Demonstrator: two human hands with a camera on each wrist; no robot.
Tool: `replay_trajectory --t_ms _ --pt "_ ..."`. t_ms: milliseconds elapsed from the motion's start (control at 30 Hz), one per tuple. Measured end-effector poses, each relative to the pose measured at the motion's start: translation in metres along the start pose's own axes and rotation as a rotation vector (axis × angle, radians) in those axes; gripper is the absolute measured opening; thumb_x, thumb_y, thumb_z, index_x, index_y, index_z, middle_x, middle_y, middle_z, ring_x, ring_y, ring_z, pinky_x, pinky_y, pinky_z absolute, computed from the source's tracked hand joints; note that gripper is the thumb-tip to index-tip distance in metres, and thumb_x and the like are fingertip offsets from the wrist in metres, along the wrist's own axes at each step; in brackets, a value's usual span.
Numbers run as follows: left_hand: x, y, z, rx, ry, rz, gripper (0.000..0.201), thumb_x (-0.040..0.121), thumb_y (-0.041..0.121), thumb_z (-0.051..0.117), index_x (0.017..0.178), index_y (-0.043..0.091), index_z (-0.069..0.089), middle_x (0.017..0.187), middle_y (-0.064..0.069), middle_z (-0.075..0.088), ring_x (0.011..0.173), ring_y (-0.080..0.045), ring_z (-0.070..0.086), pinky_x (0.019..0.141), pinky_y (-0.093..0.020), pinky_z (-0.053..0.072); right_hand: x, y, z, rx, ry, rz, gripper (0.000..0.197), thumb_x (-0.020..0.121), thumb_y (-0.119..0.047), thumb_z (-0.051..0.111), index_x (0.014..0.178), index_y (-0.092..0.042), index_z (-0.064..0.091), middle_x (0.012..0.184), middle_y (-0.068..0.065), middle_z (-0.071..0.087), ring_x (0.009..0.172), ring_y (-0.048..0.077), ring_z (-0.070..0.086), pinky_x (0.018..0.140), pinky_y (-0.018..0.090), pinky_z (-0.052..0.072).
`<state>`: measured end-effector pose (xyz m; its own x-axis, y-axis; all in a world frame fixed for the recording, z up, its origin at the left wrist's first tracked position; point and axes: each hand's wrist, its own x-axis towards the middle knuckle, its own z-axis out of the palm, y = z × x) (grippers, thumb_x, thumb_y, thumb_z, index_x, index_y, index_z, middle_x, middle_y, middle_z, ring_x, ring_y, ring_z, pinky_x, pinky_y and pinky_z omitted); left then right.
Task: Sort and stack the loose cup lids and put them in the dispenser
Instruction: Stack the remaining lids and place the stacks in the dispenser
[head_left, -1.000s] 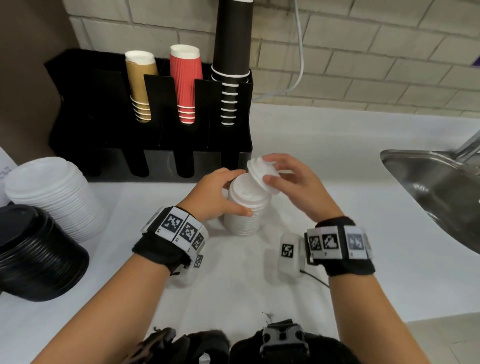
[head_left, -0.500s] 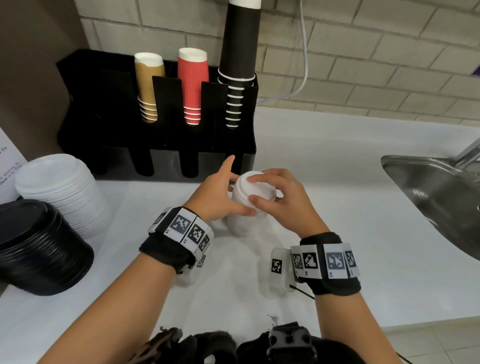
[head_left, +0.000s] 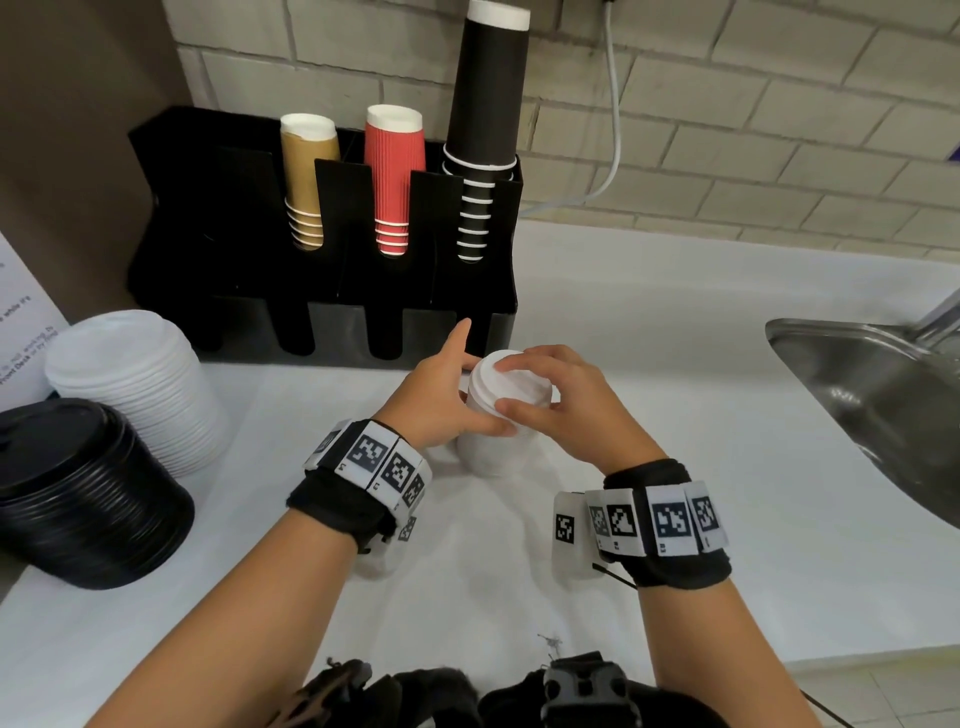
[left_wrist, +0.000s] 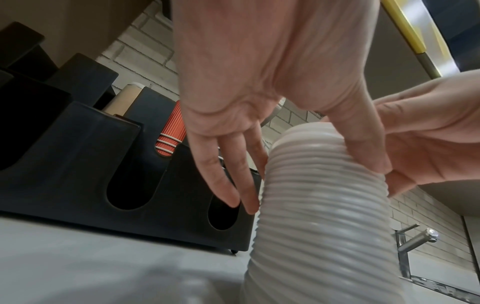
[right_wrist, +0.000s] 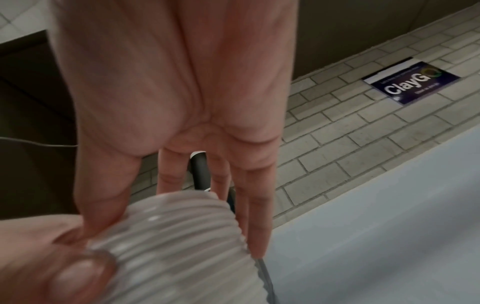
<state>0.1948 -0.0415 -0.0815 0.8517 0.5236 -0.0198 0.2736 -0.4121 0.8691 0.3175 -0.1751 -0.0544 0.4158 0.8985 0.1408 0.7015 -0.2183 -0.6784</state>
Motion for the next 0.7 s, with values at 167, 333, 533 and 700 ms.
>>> replay_trajectory --t_ms 167,333,533,700 --pt "0.000 0.000 0.000 -0.007 0.000 -0.006 0.126 0.064 0.031 0.089 0.155 0.023 0.003 0.142 0.003 0.049 0.123 -0.018 0.053 0.103 -0.033 0.043 0.005 -0.004 -0.006 -0.118 -0.044 -0.012 0.040 0.083 -0.033 0.072 0.121 -0.029 0.062 0.123 0.001 0.050 0.105 0.013 0.048 0.083 0.020 0.038" --pt "0.000 0.000 0.001 -0.001 -0.002 -0.009 0.124 0.065 0.029 0.089 0.155 0.023 0.005 0.143 0.003 0.049 0.120 -0.017 0.054 0.097 -0.028 0.043 0.010 -0.006 -0.013 -0.125 -0.094 -0.014 0.039 0.082 -0.031 0.073 0.120 -0.029 0.063 0.121 0.003 0.051 0.108 0.019 0.052 0.089 0.029 0.048" --pt "0.002 -0.002 0.004 -0.054 0.005 -0.010 0.121 0.069 0.031 0.086 0.155 0.022 0.001 0.125 0.019 0.050 0.120 -0.015 0.054 0.104 -0.033 0.043 0.010 0.001 -0.016 -0.122 -0.199 -0.038 0.055 0.077 -0.030 0.078 0.128 -0.029 0.057 0.127 -0.001 0.045 0.115 0.015 0.047 0.094 0.022 0.039" --pt "0.019 0.012 0.016 -0.098 0.024 0.005 0.116 0.075 0.025 0.082 0.155 0.015 -0.001 0.130 0.013 0.045 0.125 -0.013 0.048 0.107 -0.032 0.040 0.027 0.005 -0.032 -0.131 -0.182 -0.038 0.057 0.074 -0.014 0.080 0.125 -0.022 0.056 0.128 0.004 0.043 0.119 0.020 0.045 0.099 0.029 0.041"
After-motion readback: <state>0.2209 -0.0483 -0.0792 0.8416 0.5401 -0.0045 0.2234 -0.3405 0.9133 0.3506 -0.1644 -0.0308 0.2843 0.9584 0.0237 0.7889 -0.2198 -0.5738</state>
